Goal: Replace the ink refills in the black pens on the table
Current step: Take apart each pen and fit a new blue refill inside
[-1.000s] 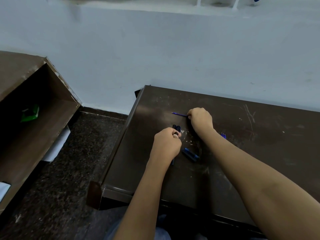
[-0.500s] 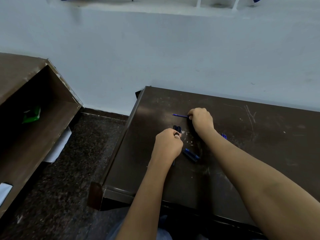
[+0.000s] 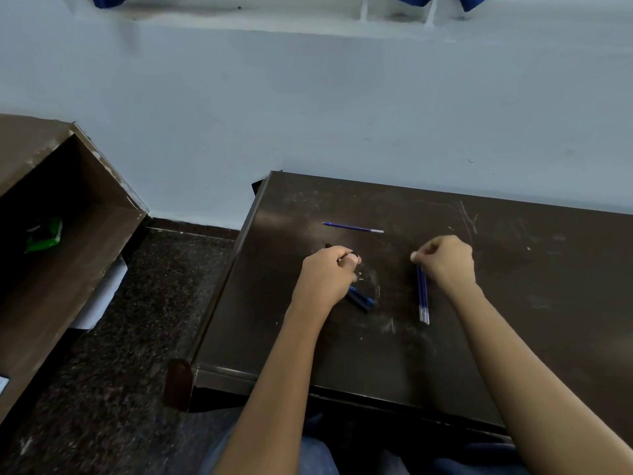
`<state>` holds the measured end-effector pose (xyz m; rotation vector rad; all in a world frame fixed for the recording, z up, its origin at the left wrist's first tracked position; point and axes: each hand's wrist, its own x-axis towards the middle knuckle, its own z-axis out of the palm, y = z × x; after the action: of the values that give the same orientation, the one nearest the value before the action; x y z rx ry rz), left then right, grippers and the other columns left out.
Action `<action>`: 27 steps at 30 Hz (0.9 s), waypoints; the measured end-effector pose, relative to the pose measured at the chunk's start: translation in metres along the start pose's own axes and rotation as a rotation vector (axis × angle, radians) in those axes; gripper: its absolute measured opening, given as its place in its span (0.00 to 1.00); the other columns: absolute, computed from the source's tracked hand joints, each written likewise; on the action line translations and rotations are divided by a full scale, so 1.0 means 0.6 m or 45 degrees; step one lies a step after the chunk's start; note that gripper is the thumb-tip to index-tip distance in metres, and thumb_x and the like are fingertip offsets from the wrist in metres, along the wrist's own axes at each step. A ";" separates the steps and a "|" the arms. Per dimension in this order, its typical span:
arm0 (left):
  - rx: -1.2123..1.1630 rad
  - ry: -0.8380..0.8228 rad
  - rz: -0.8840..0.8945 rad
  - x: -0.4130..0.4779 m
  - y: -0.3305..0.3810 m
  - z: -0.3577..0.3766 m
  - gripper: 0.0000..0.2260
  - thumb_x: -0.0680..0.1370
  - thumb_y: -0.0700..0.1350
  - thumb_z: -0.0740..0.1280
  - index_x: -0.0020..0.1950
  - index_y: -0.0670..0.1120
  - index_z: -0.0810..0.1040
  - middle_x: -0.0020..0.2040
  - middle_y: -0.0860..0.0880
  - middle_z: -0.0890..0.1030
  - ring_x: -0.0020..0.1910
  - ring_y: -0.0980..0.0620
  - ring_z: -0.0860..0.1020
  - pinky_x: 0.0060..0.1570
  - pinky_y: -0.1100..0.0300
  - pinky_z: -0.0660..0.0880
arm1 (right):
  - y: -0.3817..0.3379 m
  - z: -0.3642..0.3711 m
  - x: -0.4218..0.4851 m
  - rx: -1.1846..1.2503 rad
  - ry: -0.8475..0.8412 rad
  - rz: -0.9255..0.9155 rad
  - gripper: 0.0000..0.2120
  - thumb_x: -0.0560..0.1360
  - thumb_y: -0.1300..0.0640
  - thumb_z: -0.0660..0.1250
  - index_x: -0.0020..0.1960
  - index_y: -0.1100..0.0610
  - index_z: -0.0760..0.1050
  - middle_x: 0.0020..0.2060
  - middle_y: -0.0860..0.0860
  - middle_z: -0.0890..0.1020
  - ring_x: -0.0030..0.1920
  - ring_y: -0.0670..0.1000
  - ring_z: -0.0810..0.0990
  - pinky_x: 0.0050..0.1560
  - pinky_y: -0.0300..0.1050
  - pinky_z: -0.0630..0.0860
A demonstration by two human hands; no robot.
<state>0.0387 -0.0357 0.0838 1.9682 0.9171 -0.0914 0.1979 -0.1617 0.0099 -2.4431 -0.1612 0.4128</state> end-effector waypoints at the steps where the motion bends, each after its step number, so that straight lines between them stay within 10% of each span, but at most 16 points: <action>1: 0.006 -0.012 0.010 -0.001 0.003 0.003 0.14 0.81 0.46 0.58 0.64 0.46 0.76 0.58 0.46 0.81 0.56 0.53 0.77 0.53 0.62 0.70 | 0.013 -0.005 -0.007 -0.043 -0.043 0.073 0.08 0.69 0.55 0.74 0.44 0.59 0.82 0.44 0.59 0.83 0.45 0.60 0.83 0.49 0.54 0.80; 13: 0.112 -0.009 0.055 0.014 -0.007 0.016 0.13 0.81 0.46 0.58 0.57 0.43 0.78 0.53 0.46 0.81 0.47 0.55 0.76 0.40 0.66 0.68 | 0.047 0.013 -0.015 -0.225 -0.111 0.201 0.16 0.69 0.53 0.73 0.37 0.59 0.67 0.40 0.58 0.83 0.41 0.60 0.83 0.40 0.48 0.78; 27: 0.052 -0.013 0.066 0.009 -0.005 0.010 0.14 0.81 0.39 0.57 0.64 0.46 0.76 0.60 0.48 0.79 0.57 0.54 0.75 0.58 0.61 0.70 | 0.038 -0.016 -0.015 -0.206 -0.152 0.147 0.14 0.70 0.53 0.69 0.34 0.63 0.75 0.27 0.55 0.81 0.30 0.54 0.78 0.36 0.46 0.76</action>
<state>0.0422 -0.0365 0.0761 2.0259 0.8629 -0.0910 0.1927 -0.1871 0.0052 -2.5953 -0.1083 0.6193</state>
